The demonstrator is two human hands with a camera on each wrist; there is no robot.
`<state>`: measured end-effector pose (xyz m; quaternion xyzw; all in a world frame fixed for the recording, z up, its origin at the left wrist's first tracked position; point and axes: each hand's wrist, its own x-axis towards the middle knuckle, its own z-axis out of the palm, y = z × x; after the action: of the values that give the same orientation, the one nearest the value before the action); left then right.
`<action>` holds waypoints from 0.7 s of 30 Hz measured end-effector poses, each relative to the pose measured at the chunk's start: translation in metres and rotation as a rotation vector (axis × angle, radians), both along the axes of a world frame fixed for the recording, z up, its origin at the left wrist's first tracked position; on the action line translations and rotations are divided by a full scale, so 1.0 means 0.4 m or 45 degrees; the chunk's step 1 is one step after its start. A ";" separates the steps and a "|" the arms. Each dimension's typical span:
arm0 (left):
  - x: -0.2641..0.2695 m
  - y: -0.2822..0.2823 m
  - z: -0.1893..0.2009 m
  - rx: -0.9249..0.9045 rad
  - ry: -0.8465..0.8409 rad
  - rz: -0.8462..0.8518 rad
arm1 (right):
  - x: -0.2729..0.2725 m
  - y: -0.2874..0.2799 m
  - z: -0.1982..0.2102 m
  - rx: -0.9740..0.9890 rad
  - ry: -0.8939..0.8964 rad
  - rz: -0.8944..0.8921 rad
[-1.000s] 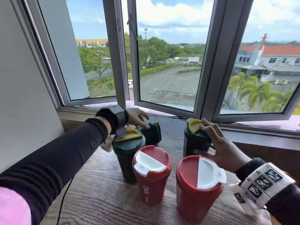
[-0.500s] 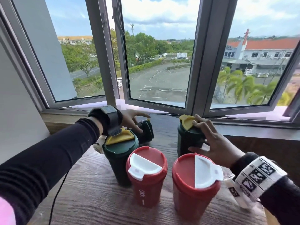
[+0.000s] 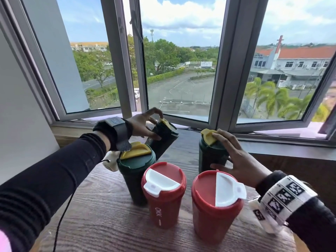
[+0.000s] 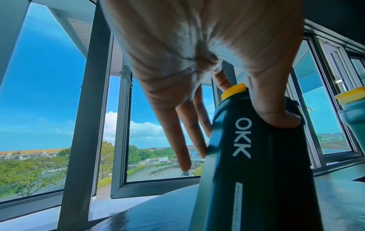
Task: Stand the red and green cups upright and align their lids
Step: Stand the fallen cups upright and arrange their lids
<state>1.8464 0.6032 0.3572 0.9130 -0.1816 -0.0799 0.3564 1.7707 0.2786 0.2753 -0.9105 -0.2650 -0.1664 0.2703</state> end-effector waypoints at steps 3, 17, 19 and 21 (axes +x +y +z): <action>-0.011 0.007 0.002 -0.025 -0.008 0.003 | 0.001 0.000 -0.001 0.023 -0.006 0.021; -0.089 0.115 0.028 0.117 0.075 0.317 | 0.001 0.005 -0.004 0.033 -0.041 0.006; -0.099 0.126 0.023 0.110 0.095 0.331 | -0.002 0.007 -0.002 0.045 -0.034 0.014; -0.113 0.123 0.017 0.085 0.085 0.342 | -0.004 0.007 0.000 0.041 -0.034 0.015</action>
<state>1.8012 0.6526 0.3641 0.9373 -0.0429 -0.0677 0.3393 1.7690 0.2815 0.2753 -0.9021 -0.2714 -0.1811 0.2823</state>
